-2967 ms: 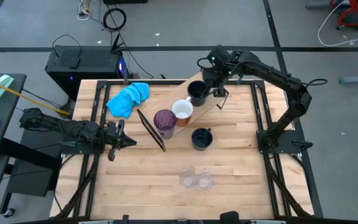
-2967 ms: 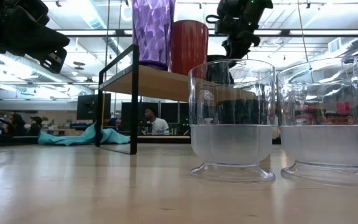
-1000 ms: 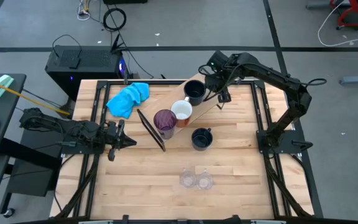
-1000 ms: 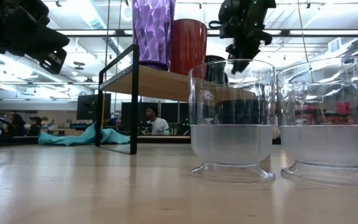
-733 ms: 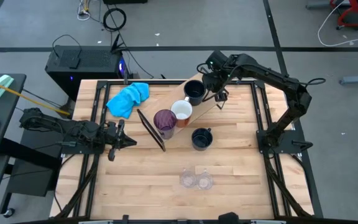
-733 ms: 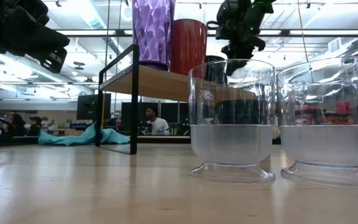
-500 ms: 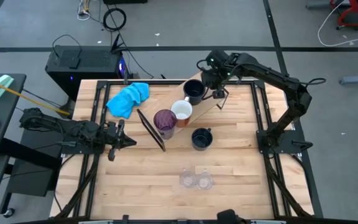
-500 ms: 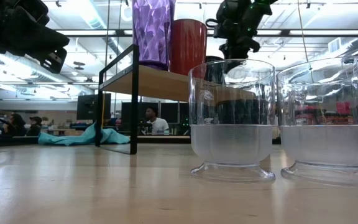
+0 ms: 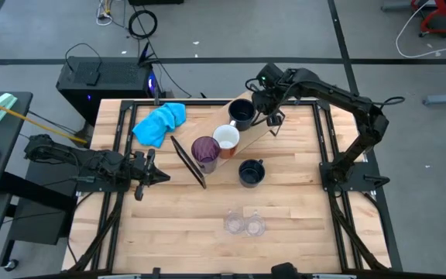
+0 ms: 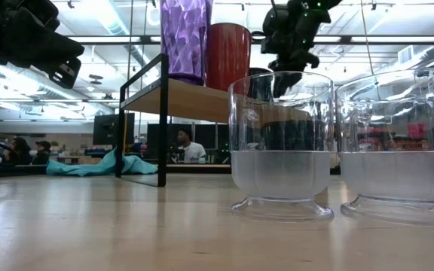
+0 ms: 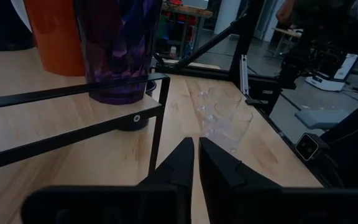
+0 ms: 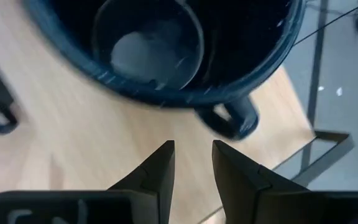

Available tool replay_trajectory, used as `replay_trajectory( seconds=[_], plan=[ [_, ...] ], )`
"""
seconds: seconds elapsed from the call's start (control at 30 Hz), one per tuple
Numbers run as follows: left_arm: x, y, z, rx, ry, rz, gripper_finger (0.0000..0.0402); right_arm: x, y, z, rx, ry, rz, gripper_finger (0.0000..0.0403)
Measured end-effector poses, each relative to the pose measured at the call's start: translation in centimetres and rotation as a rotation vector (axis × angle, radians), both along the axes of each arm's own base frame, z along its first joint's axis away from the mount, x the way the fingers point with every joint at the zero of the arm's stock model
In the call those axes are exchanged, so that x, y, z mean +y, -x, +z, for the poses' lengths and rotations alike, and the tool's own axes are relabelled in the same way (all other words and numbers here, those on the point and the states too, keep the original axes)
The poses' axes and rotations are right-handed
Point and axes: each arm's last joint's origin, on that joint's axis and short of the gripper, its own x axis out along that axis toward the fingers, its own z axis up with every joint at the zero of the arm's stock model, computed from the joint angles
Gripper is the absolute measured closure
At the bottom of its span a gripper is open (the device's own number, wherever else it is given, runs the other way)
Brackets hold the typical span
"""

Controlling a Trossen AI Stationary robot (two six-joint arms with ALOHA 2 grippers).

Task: Stack small to large cups/mugs on shelf
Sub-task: Put the right dark blue mug on the shelf

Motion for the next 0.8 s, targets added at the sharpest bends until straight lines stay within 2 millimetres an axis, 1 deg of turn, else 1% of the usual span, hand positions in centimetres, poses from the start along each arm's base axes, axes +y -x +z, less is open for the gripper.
replay_trajectory(
  seconds=[0.2, 0.4, 0.6, 0.8],
  plan=[
    [0.0, 0.0, 0.0, 0.001, 0.003, 0.000, 0.0378, -0.5, -0.7, -0.5, -0.061, 0.057, 0.023, 0.0289],
    [0.0, 0.0, 0.0, 0.001, 0.007, 0.001, 0.0371, -0.7, -1.1, -0.2, -0.106, 0.102, 0.044, 0.0289],
    [0.0, 0.0, 0.0, 0.001, 0.007, 0.001, 0.0366, -0.6, -1.0, -0.3, -0.088, 0.089, 0.044, 0.0289],
    [0.0, 0.0, 0.0, 0.001, 0.006, 0.001, 0.0374, -0.4, -1.0, -0.4, -0.103, 0.058, 0.056, 0.0289]
  ],
)
